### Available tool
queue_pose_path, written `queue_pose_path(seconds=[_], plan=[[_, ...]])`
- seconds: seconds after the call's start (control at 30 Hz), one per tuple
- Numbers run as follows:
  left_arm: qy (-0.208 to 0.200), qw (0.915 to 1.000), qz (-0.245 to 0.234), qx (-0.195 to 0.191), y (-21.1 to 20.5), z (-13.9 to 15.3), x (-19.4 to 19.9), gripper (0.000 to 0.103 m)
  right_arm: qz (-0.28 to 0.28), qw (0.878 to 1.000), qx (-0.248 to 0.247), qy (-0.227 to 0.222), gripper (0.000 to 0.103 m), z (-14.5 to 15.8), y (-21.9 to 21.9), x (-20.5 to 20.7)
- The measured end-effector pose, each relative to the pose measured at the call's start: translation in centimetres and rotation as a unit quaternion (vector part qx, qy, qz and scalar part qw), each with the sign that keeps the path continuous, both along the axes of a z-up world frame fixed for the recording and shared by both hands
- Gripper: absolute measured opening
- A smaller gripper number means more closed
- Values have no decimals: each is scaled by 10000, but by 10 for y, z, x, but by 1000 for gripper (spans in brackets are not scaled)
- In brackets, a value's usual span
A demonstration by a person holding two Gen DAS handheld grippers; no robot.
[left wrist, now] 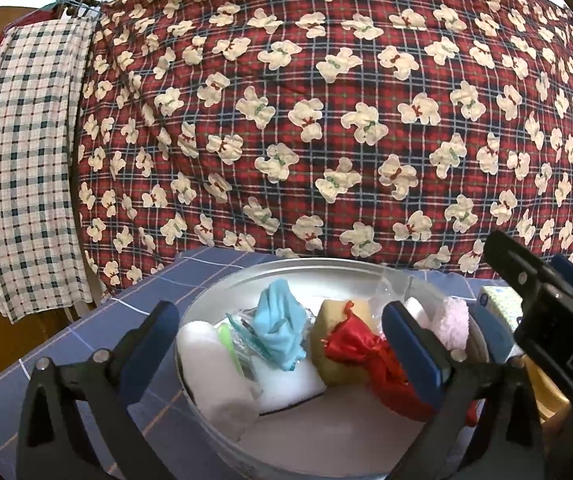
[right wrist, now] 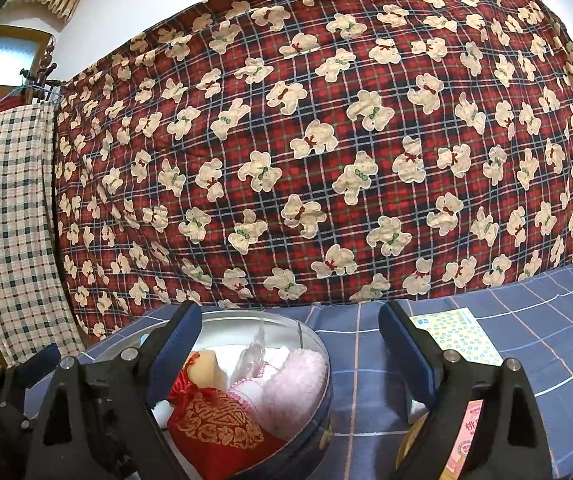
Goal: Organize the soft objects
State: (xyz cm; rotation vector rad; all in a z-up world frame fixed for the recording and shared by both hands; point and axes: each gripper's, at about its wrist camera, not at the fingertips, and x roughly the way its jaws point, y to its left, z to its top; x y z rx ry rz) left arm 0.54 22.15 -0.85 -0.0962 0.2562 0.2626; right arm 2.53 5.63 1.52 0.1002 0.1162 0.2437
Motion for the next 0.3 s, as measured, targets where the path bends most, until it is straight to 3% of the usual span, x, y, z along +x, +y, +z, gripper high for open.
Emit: queue_pose_path(seconds=[0.3], plan=[[29,10000,-18,6,-2,0,2,103,-15,10000,7,0,92,-1,0,1]])
